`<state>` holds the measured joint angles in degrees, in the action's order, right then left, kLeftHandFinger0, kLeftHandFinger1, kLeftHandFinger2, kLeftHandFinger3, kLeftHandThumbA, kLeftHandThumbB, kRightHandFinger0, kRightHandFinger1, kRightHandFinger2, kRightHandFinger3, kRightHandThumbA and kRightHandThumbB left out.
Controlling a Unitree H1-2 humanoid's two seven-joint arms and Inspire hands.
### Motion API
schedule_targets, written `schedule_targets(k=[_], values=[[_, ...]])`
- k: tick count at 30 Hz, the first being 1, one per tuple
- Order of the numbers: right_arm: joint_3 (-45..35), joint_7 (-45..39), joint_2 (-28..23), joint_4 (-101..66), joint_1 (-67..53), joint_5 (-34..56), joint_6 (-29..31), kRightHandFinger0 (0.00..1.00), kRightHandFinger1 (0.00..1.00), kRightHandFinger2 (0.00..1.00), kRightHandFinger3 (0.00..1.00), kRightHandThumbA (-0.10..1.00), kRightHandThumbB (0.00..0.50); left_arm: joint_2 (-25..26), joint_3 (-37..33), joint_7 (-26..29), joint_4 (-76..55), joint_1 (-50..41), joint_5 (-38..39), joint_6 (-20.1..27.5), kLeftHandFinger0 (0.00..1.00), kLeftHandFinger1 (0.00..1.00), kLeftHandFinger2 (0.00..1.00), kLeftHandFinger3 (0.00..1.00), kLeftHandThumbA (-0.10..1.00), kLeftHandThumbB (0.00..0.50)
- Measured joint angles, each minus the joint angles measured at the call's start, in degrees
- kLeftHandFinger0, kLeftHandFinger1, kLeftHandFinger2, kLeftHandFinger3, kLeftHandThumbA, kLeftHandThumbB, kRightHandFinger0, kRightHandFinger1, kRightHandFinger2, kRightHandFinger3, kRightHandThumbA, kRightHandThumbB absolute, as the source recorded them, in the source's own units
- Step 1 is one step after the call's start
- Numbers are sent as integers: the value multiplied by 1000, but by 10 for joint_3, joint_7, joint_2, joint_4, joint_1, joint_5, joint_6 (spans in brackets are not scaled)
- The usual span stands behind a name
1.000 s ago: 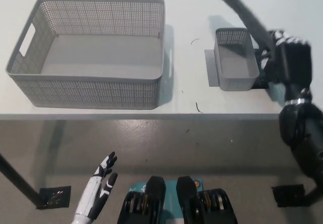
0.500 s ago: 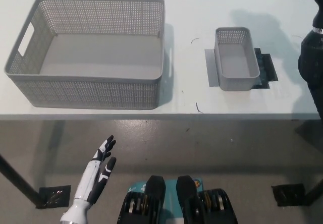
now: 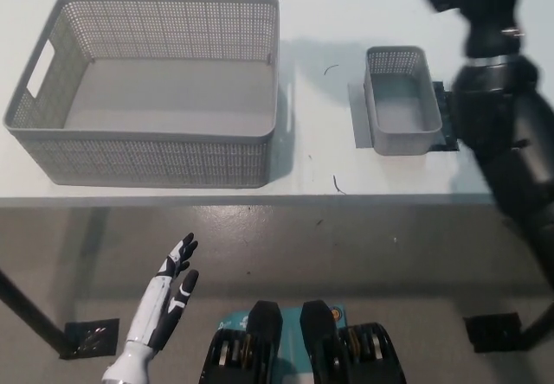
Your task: Usethe right hand to pick up a oven gloves on top of a leveled container and place it into another larger container on the left side
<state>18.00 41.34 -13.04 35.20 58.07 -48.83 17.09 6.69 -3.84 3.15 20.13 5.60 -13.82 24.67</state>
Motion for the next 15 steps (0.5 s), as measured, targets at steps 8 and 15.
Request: schedule_targets(k=[8,15], values=[[59,-5,75,55,63,-21,0,0,21,475,250,-100,251,0,-6,0,0,-7,0,0,1000,1000,1000,1000,1000,60],[97,-2,132,166,128,-34,-1,0,47,504,191,-100,272,0,-8,-1,0,-10,1,0,1000,1000,1000,1000,1000,67]])
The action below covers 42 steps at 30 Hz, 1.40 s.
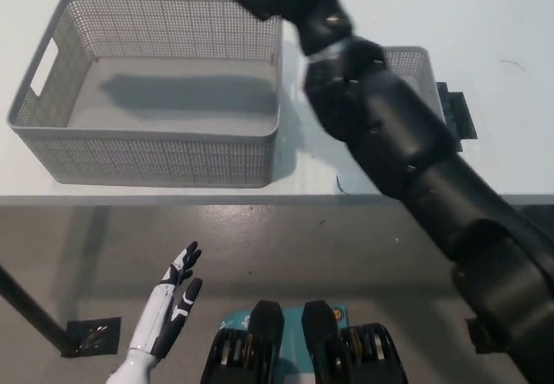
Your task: Usethe right hand to pick up a oven gloves on top of a leveled container and place it into another larger container on the left side
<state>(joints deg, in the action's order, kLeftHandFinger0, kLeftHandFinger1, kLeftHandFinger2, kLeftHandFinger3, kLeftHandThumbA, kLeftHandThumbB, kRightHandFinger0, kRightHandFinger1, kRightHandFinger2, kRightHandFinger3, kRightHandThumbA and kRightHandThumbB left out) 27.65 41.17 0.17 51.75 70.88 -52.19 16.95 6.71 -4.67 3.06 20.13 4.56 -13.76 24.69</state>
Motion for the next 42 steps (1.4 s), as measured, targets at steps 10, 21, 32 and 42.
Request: schedule_targets(k=[10,21,32,42], values=[[0,-98,36,15,9,2,-84,1000,1000,1000,1000,838,492,0,-4,0,-1,-3,-1,0,1000,1000,1000,1000,1000,66],[-34,-237,11,-107,-39,33,-167,1000,1000,1000,1000,994,422,0,-6,-1,-1,-4,-2,0,1000,1000,1000,1000,1000,72],[-128,-318,-25,-316,-53,114,-217,1000,1000,1000,1000,1000,327,0,-11,-1,0,-3,-3,0,1000,1000,1000,1000,1000,69],[-248,-345,-104,-511,-101,201,-227,1000,1000,1000,1000,1000,294,0,-12,-1,2,-3,-3,0,1000,1000,1000,1000,1000,71]])
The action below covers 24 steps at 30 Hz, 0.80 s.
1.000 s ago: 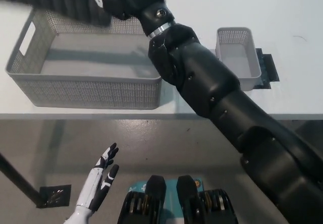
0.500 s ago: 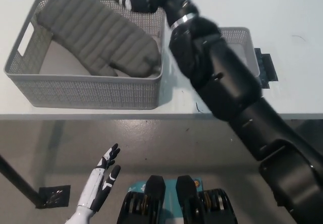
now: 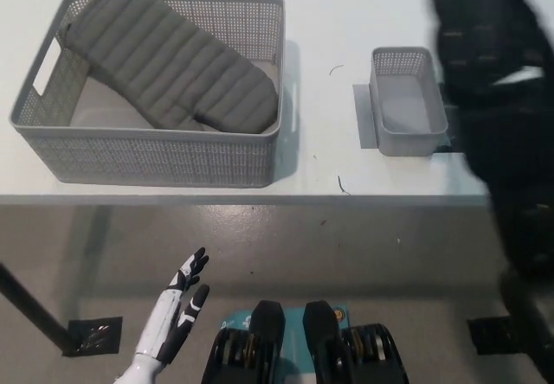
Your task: Usethe right hand to pick up a oven gloves on top of a leveled container and place it into another larger container on the left side
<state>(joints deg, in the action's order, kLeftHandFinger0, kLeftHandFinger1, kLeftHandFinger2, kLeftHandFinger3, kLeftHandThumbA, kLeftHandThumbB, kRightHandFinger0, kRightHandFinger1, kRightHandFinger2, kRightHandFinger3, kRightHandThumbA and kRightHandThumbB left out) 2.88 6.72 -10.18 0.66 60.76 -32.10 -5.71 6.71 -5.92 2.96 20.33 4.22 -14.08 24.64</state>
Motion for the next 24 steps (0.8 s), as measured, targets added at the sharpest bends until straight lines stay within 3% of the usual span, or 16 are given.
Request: schedule_targets(k=[1,4,7,11,15,17,20,21,22,24], values=[[-12,-2,-11,-19,-12,10,0,1000,1000,1000,1000,1000,254,0,0,0,1,0,0,0,1000,1000,1000,1000,1000,64],[-49,-9,-44,-82,-61,35,-1,1000,1000,1000,1000,1000,265,0,0,0,8,0,0,0,1000,1000,1000,1000,1000,50],[-80,-12,-64,-142,-129,62,-1,1000,1000,1000,1000,1000,183,-1,0,0,14,0,0,0,1000,1000,1000,1000,1000,36],[-111,-15,-74,-226,-282,101,7,1000,1000,1000,1000,1000,186,-1,0,0,19,0,0,0,1000,1000,1000,1000,1000,43],[-107,-18,-71,-252,-437,133,32,1000,1000,1000,1000,1000,95,-2,0,0,23,1,0,0,1000,1000,1000,1000,1000,49],[-94,-20,-64,-249,-513,148,52,1000,1000,1000,1000,1000,107,-2,0,0,25,0,0,0,1000,1000,1000,1000,1000,43],[-68,-23,-49,-240,-583,160,76,1000,1000,1000,1000,1000,170,-2,0,0,26,0,0,0,1000,1000,1000,1000,1000,43],[-55,-25,-43,-235,-602,165,85,1000,1000,1000,1000,1000,217,-2,0,0,26,0,1,0,1000,1000,1000,1000,1000,58],[-41,-28,-37,-228,-620,171,93,1000,1000,1000,1000,1000,218,-2,0,0,26,0,1,0,1000,1000,1000,1000,1000,58],[-11,-39,-23,-207,-644,189,113,1000,1000,1000,1000,1000,170,-2,0,0,26,0,1,0,1000,1000,1000,1000,1000,63]])
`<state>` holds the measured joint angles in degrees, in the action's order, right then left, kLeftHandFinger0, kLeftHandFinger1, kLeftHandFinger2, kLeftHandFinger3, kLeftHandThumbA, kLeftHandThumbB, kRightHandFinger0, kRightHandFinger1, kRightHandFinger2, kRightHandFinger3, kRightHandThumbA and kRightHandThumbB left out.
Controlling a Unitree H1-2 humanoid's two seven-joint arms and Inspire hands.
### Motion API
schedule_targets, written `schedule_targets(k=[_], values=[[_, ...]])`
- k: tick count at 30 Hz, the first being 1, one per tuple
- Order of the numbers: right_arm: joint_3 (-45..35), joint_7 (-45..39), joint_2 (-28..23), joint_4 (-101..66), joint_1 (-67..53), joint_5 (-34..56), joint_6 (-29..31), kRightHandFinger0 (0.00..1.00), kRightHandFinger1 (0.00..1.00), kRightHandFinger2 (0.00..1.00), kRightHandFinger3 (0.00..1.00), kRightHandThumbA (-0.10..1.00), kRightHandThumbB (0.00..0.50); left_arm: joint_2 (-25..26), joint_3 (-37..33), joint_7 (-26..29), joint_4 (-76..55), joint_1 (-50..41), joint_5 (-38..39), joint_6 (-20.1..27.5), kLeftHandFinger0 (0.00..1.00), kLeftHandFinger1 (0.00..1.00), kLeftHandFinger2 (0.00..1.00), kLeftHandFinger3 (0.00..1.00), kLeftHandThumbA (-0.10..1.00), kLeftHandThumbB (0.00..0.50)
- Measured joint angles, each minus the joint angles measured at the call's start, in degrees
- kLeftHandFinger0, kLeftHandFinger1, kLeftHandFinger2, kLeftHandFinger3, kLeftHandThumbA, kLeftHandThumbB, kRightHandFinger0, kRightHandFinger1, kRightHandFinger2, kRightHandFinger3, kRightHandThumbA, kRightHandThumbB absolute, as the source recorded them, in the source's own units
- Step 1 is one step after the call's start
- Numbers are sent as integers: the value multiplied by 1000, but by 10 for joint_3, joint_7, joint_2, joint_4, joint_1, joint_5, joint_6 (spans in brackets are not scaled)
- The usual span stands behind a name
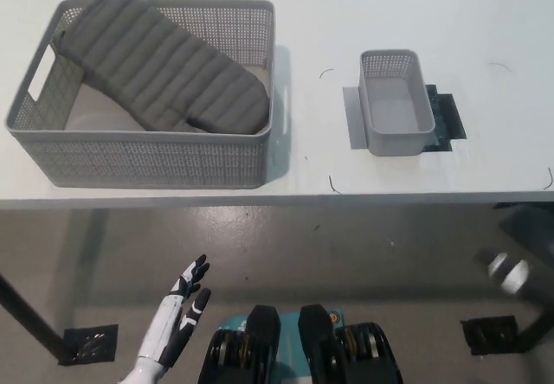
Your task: Usethe right hand to pick up a oven gloves on top of a leveled container and place it into another larger container on the left side
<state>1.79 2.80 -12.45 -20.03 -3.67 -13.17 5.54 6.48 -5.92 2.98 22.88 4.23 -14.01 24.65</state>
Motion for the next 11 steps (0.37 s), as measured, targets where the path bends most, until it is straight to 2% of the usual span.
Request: schedule_targets(k=[3,5,6,9,11], values=[[38,-19,25,43,-14,31,17,1000,1000,1000,1000,1000,153,0,0,0,0,0,0,0,1000,1000,1000,1000,1000,62],[47,-28,34,70,-13,49,20,1000,1000,1000,1000,1000,145,0,0,0,0,2,1,0,1000,1000,1000,1000,1000,54],[51,-37,41,91,-11,64,20,1000,1000,1000,1000,1000,121,0,1,0,0,3,1,0,1000,1000,1000,1000,1000,51],[55,-51,50,134,-4,89,20,1000,1000,1000,1000,1000,92,1,1,0,-2,5,2,0,1000,1000,1000,1000,1000,48],[55,-61,54,161,-1,103,20,1000,1000,1000,1000,1000,90,1,1,0,-7,4,2,0,1000,1000,1000,1000,1000,49]])
